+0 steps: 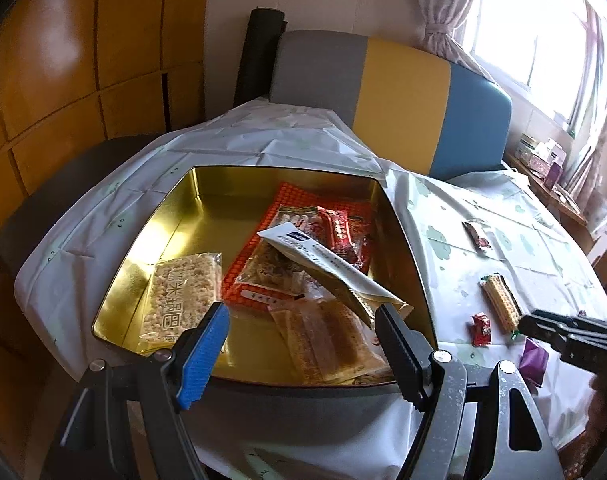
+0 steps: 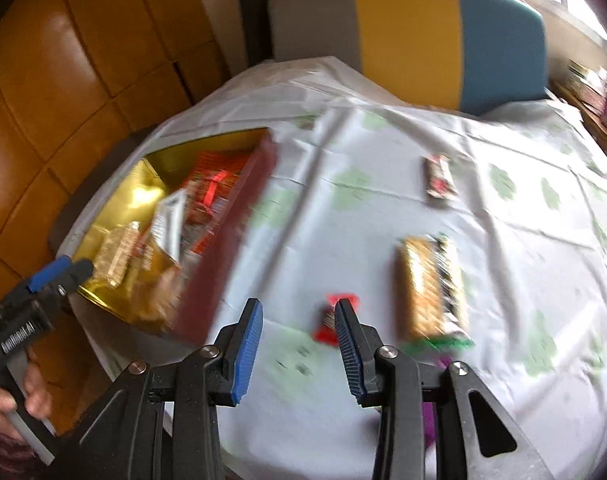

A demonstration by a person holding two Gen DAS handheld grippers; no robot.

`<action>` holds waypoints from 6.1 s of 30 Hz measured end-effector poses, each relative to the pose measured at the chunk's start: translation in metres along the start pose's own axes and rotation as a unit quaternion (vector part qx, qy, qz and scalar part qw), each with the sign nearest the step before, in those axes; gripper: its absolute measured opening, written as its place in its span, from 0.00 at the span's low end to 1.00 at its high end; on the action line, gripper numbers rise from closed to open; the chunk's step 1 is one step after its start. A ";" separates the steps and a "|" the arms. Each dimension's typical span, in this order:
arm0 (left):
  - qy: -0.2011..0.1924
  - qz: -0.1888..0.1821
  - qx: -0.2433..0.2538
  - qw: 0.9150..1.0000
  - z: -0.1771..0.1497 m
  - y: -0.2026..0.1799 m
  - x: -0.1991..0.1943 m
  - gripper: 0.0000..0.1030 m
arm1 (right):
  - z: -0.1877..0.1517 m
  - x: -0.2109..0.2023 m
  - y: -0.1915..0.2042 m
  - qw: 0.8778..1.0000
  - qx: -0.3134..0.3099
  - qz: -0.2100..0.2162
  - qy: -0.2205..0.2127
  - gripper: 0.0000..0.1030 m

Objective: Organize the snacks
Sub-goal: 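Grasp the purple packet on the table with the right tool, then grasp the small red candy with the left tool while the right tool holds the purple packet, then carry the red candy into the gold tray and open the left tool, then carry the purple packet into the gold tray and open the right tool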

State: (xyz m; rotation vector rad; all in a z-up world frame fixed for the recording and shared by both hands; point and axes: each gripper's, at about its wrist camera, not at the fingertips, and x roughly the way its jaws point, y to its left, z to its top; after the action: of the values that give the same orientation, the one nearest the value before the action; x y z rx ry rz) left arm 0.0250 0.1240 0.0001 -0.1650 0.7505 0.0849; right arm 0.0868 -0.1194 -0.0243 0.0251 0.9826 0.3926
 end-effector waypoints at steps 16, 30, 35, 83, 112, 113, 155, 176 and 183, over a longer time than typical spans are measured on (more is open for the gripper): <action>0.006 -0.056 0.066 0.996 0.002 -0.062 0.003 0.73 | -0.060 -0.030 -0.091 0.988 0.142 -0.058 0.007 0.45; 0.044 -0.120 0.147 0.981 -0.004 -0.134 0.017 0.73 | -0.071 -0.011 -0.093 0.983 0.180 -0.027 0.038 0.49; 0.065 -0.131 0.157 0.977 -0.008 -0.149 0.028 0.73 | -0.064 0.004 -0.093 0.980 0.192 -0.044 0.033 0.49; 0.094 -0.110 0.152 0.978 -0.035 -0.191 0.113 0.18 | -0.071 -0.014 -0.140 0.976 0.182 -0.116 0.023 0.38; 0.032 -0.132 0.032 0.990 0.044 -0.101 0.044 0.17 | -0.075 -0.008 -0.135 0.983 0.140 -0.122 0.011 0.39; 0.031 -0.127 0.014 0.991 0.052 -0.087 0.048 0.17 | -0.075 -0.008 -0.135 0.983 0.139 -0.122 0.011 0.39; 0.037 -0.002 -0.008 0.999 0.019 -0.033 0.038 0.36 | -0.074 -0.012 -0.135 0.981 0.150 -0.126 0.008 0.38; 0.027 0.037 -0.058 0.997 0.010 0.012 0.026 0.43 | -0.013 -0.025 -0.055 0.998 0.059 -0.030 -0.018 0.37; 0.000 0.087 -0.109 0.990 0.019 0.059 0.015 0.44 | 0.031 -0.009 0.022 0.997 -0.016 0.073 -0.011 0.37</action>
State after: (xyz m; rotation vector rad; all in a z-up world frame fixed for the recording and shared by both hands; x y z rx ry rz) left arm 0.0403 0.1855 -0.0034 -0.3076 0.7535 0.3333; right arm 0.1006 -0.0966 0.0042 0.0726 0.9556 0.5417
